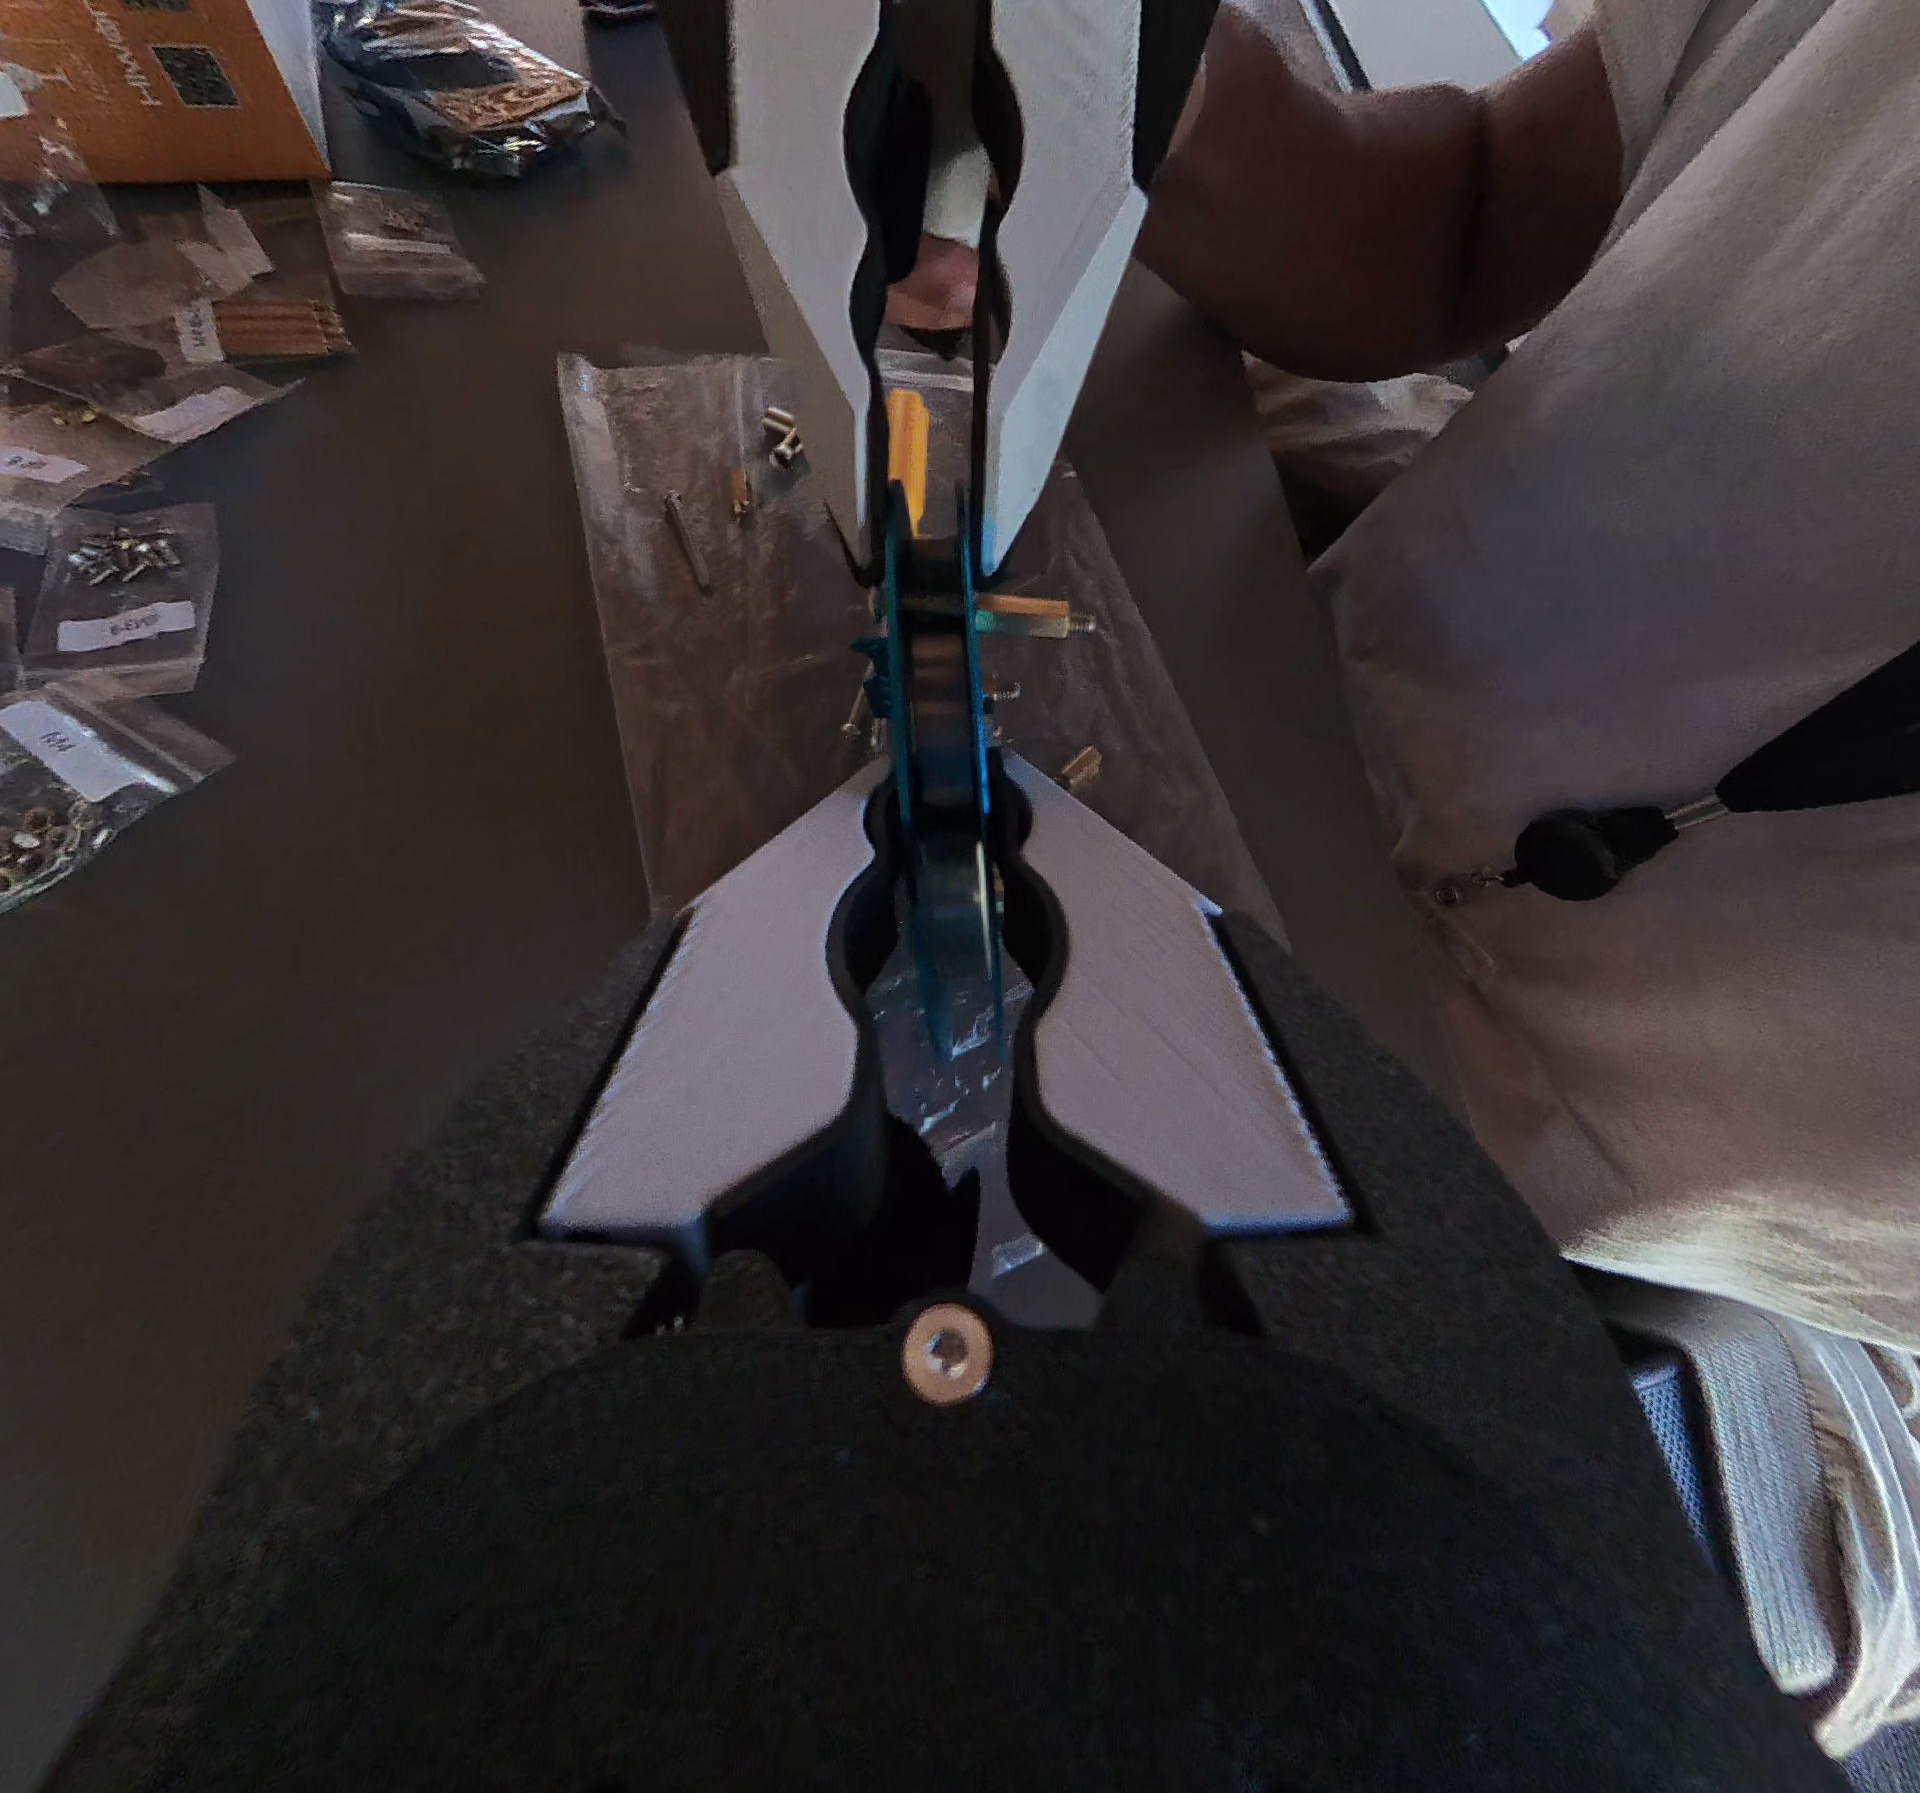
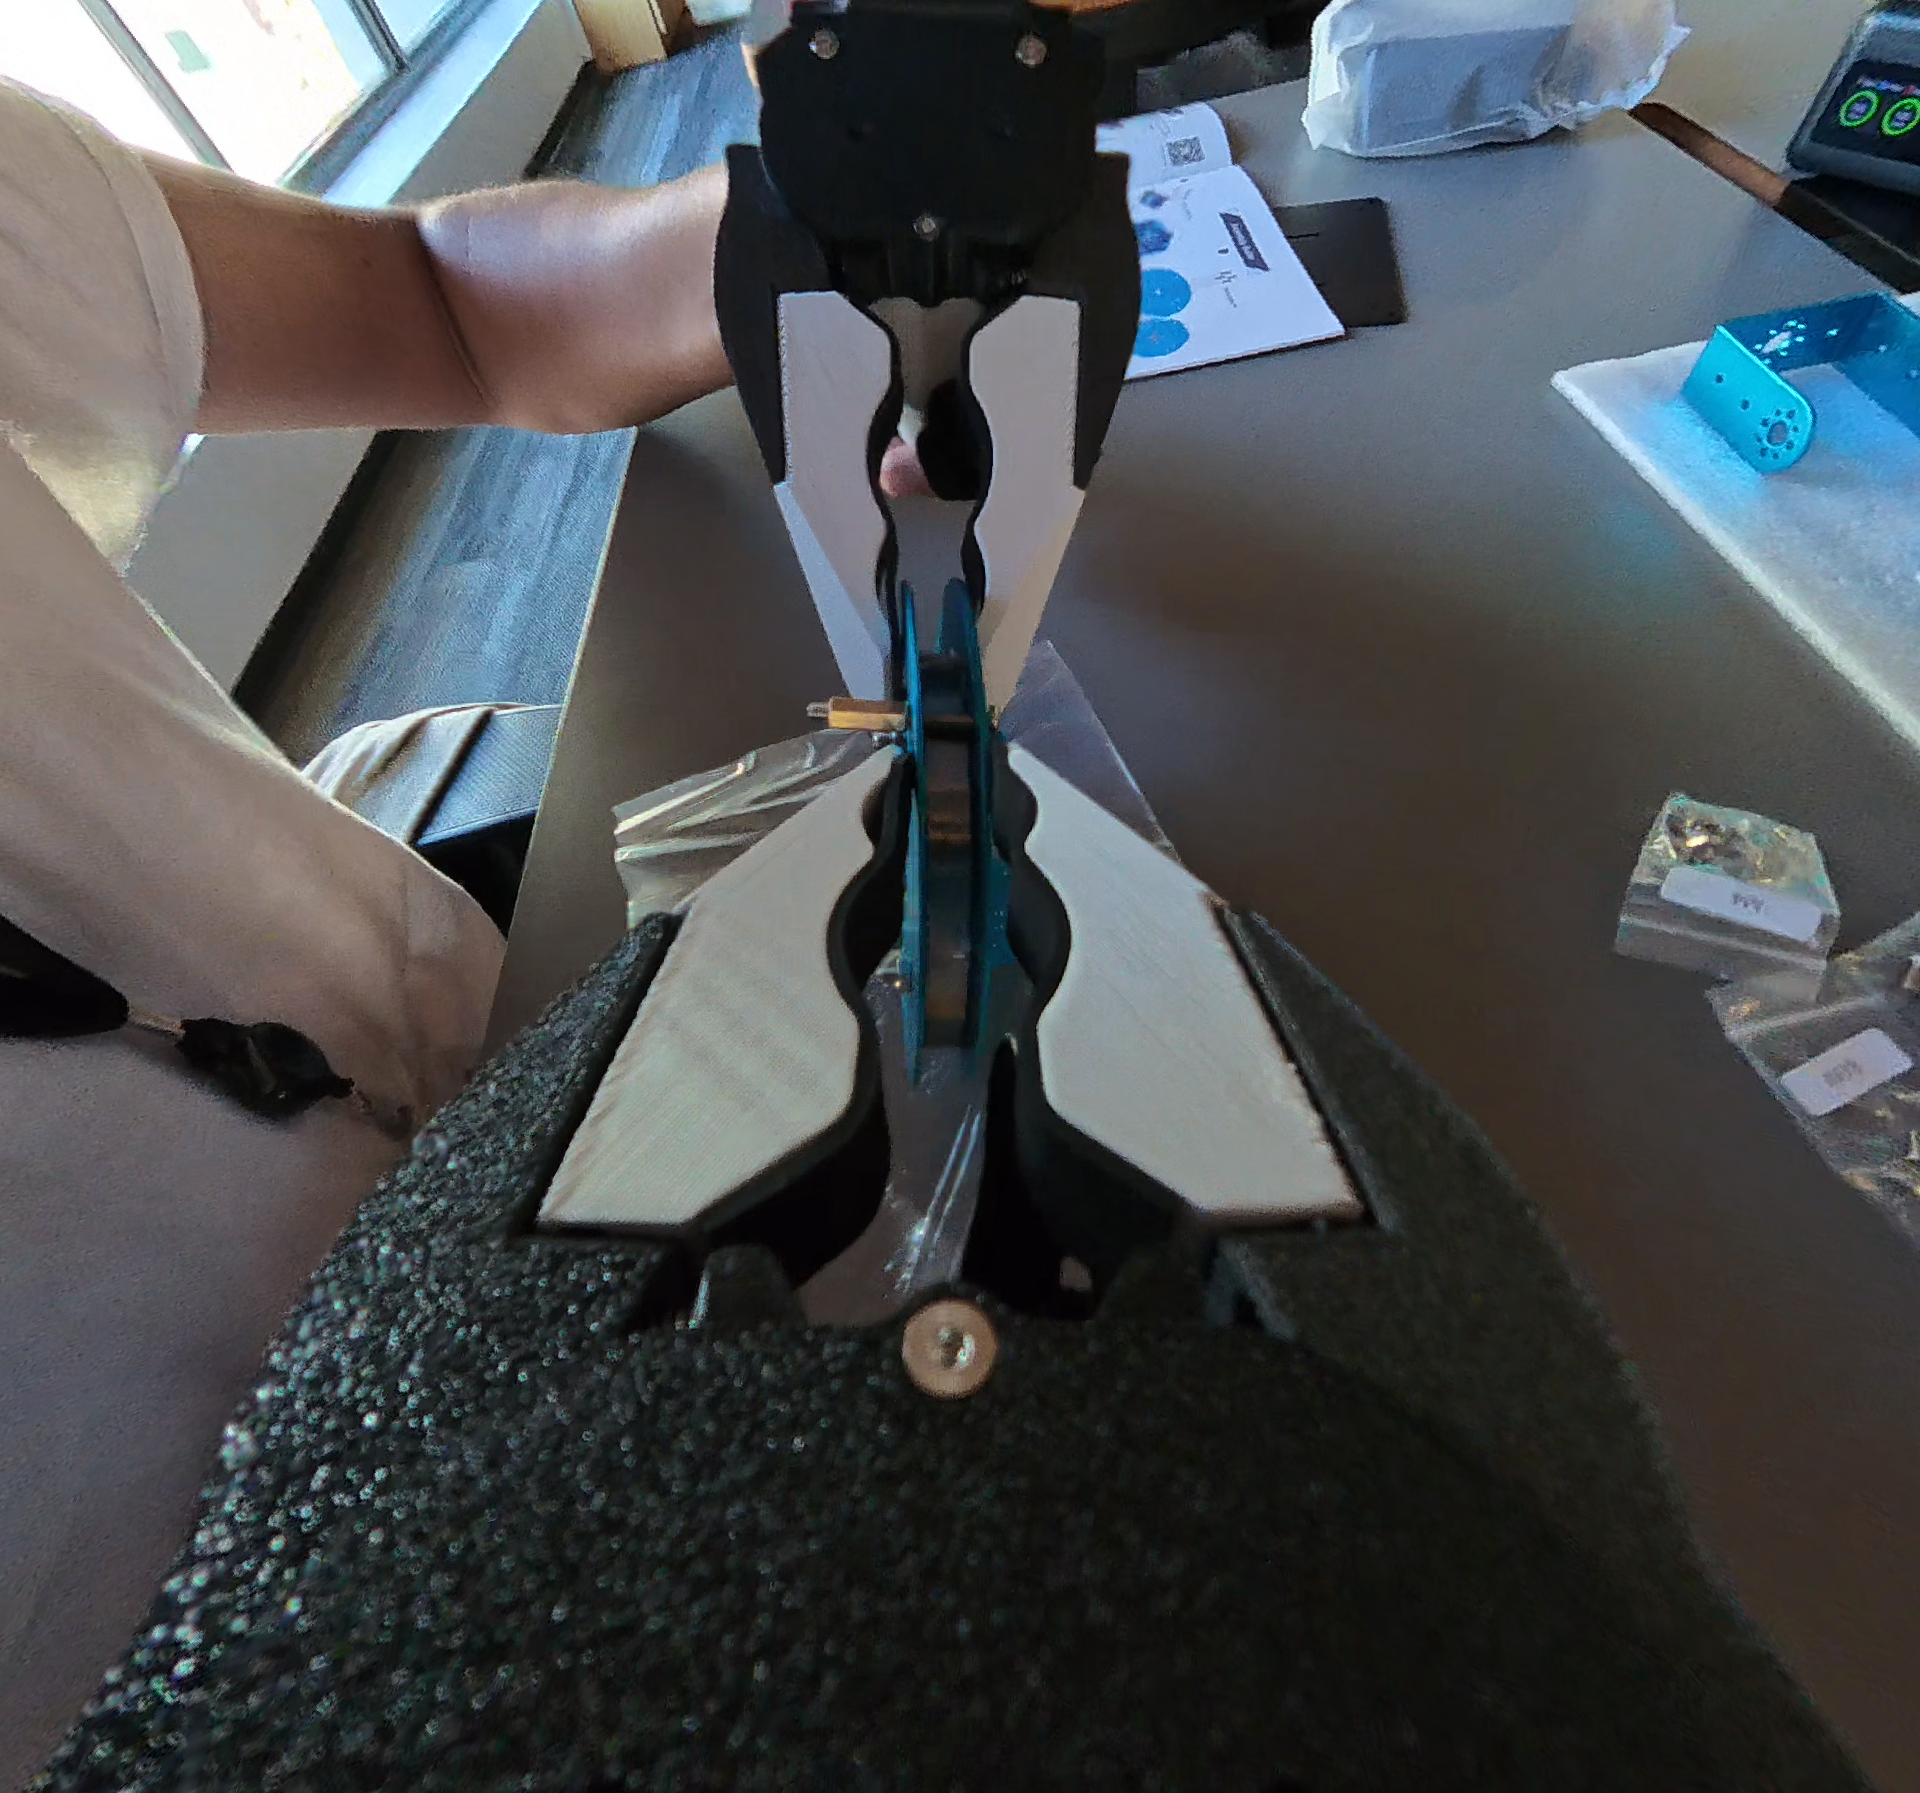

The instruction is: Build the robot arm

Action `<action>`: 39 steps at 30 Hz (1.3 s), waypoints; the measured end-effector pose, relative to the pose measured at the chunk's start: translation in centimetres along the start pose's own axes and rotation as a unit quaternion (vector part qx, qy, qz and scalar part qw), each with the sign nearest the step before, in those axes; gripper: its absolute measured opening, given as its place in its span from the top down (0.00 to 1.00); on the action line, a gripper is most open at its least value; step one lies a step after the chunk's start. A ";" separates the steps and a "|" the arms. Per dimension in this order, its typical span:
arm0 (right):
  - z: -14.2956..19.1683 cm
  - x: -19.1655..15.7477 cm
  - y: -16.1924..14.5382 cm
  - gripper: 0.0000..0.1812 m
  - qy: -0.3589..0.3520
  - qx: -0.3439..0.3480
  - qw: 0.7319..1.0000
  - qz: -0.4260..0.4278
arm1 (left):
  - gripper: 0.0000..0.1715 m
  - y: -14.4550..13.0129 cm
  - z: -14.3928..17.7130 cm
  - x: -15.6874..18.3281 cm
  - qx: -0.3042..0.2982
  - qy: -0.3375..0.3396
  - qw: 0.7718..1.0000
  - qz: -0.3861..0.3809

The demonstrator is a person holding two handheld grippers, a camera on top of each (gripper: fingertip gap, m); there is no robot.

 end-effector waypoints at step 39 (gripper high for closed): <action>-1.4 -4.9 1.9 0.87 -0.139 0.079 0.986 0.040 | 0.93 -2.5 1.5 4.6 0.148 0.268 0.939 0.156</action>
Point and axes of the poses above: each gripper's, where its closed fingertips meet, z back along the fingers, y out of its top, x = y × z across the jaws, the point moved 8 cm from there along z, back along the fingers, and after that the axes turned 5 degrees about -y, right-handed, at the moved point
